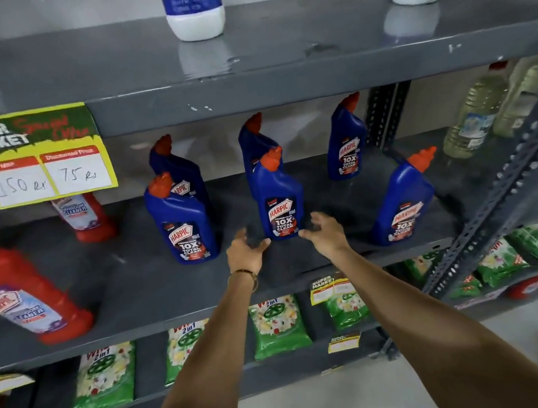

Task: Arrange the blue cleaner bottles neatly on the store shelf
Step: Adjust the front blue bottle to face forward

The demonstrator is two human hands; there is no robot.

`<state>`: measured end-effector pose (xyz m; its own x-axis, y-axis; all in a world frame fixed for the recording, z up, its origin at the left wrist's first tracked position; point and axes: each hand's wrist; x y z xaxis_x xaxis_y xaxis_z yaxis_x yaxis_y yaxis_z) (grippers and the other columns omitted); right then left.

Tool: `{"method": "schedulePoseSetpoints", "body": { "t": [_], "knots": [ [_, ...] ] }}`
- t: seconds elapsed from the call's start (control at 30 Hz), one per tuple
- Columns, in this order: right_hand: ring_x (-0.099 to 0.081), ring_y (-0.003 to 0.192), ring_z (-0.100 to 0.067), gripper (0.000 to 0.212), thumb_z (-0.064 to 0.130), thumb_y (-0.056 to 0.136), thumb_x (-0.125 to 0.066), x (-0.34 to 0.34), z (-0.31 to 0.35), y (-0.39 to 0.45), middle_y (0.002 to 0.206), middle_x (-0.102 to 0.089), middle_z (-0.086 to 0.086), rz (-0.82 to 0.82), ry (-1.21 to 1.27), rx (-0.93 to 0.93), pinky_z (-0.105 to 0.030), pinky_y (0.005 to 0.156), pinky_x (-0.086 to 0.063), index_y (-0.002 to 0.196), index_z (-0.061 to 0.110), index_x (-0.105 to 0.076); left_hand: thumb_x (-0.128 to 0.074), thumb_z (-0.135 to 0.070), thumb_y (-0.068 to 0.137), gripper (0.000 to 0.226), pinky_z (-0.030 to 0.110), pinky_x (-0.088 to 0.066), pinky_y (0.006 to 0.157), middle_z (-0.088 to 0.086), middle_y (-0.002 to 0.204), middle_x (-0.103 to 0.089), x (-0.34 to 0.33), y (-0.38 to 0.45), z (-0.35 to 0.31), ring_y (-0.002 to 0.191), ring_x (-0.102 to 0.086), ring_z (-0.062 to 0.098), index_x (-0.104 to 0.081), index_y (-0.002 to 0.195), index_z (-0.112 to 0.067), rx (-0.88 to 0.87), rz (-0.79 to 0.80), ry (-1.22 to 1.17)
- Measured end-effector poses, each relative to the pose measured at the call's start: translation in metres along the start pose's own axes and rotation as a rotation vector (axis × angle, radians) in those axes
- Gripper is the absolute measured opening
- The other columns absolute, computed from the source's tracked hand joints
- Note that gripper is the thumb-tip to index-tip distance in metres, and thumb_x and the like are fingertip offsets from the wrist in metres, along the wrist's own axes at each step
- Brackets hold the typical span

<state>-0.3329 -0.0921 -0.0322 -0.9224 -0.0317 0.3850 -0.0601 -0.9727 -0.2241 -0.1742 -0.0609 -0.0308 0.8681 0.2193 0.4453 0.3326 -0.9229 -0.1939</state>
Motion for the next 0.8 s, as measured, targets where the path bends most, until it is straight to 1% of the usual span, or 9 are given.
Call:
{"method": "schedulePoseSetpoints", "body": {
  "t": [0.1,0.2,0.3,0.37,0.43,0.5,0.6,0.7,0.8],
  "knots": [
    [-0.048,0.128,-0.028,0.063,0.006,0.081,-0.066,-0.003,0.002,0.017,0.140,-0.049,-0.016,0.051,-0.014,0.030,-0.041,0.108,-0.040,0.138,0.004,-0.038,-0.070,-0.019,0.078,0.068,0.039,-0.042,0.102,0.018,0.135,-0.052,-0.007,0.013,-0.005,0.125,-0.049,0.031,-0.038,0.136,-0.006,-0.012,0.028,-0.006],
    [-0.052,0.124,-0.027,0.048,0.005,0.084,-0.061,-0.005,-0.004,0.028,0.134,-0.056,-0.013,0.086,-0.061,0.071,-0.044,0.107,-0.041,0.129,0.006,-0.046,-0.072,-0.016,0.075,0.061,0.042,-0.045,0.101,0.018,0.129,-0.058,-0.015,0.021,-0.006,0.119,-0.054,0.031,-0.045,0.129,-0.004,-0.030,0.071,-0.010],
    [-0.053,0.121,-0.027,0.038,0.008,0.088,-0.055,-0.005,-0.006,0.030,0.130,-0.059,-0.013,0.111,-0.093,0.090,-0.041,0.104,-0.042,0.126,0.008,-0.049,-0.071,-0.012,0.075,0.042,0.046,-0.048,0.098,0.016,0.116,-0.066,-0.020,0.025,-0.002,0.108,-0.061,0.030,-0.055,0.114,-0.006,-0.061,0.106,-0.009],
    [-0.054,0.120,-0.027,0.035,0.008,0.090,-0.053,-0.004,-0.007,0.032,0.129,-0.059,-0.014,0.116,-0.101,0.101,-0.036,0.099,-0.043,0.125,0.007,-0.050,-0.071,-0.012,0.076,0.037,0.046,-0.049,0.097,0.016,0.114,-0.067,-0.021,0.026,-0.001,0.106,-0.062,0.029,-0.057,0.110,-0.006,-0.069,0.093,-0.014],
    [-0.054,0.119,-0.027,0.033,0.009,0.091,-0.051,-0.003,-0.008,0.031,0.128,-0.059,-0.014,0.106,-0.105,0.114,-0.030,0.093,-0.041,0.124,0.006,-0.051,-0.070,-0.013,0.077,0.036,0.044,-0.049,0.096,0.016,0.114,-0.068,-0.020,0.022,-0.003,0.107,-0.061,0.029,-0.057,0.109,-0.006,-0.082,0.073,-0.011],
    [-0.054,0.119,-0.028,0.034,0.009,0.092,-0.051,-0.003,-0.009,0.026,0.128,-0.059,-0.015,0.103,-0.092,0.119,-0.029,0.092,-0.041,0.125,0.005,-0.051,-0.069,-0.013,0.078,0.035,0.041,-0.049,0.096,0.016,0.114,-0.067,-0.019,0.016,-0.004,0.107,-0.061,0.029,-0.058,0.110,-0.004,-0.089,0.063,-0.021],
    [-0.054,0.120,-0.027,0.035,0.010,0.092,-0.051,-0.002,-0.013,0.016,0.129,-0.059,-0.014,0.108,-0.053,0.104,-0.034,0.098,-0.043,0.126,0.007,-0.051,-0.069,-0.014,0.078,0.036,0.041,-0.048,0.096,0.017,0.114,-0.067,-0.016,0.004,-0.003,0.108,-0.061,0.029,-0.058,0.111,-0.003,-0.103,0.068,-0.026],
    [-0.054,0.120,-0.027,0.035,0.009,0.092,-0.050,0.000,-0.017,0.000,0.128,-0.059,-0.014,0.108,-0.028,0.107,-0.037,0.101,-0.044,0.127,0.007,-0.051,-0.069,-0.014,0.078,0.038,0.040,-0.049,0.095,0.018,0.115,-0.067,-0.013,-0.009,0.001,0.108,-0.061,0.030,-0.058,0.112,-0.003,-0.114,0.063,-0.020],
    [-0.056,0.117,-0.028,0.032,0.009,0.091,-0.051,0.002,-0.024,-0.014,0.125,-0.061,-0.017,0.090,-0.045,0.125,-0.041,0.101,-0.045,0.122,0.005,-0.053,-0.069,-0.013,0.078,0.040,0.036,-0.047,0.095,0.018,0.116,-0.066,-0.012,-0.023,0.005,0.109,-0.061,0.029,-0.058,0.114,-0.002,-0.116,0.074,-0.015]
  ]
}}
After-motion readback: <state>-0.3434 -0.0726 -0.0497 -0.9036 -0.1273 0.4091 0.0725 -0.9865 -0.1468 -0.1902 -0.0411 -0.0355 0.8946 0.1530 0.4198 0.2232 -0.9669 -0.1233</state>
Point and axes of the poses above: each hand's wrist, its own y-axis towards the middle knuckle, its own x-axis out of the back of the hand, z = x × y
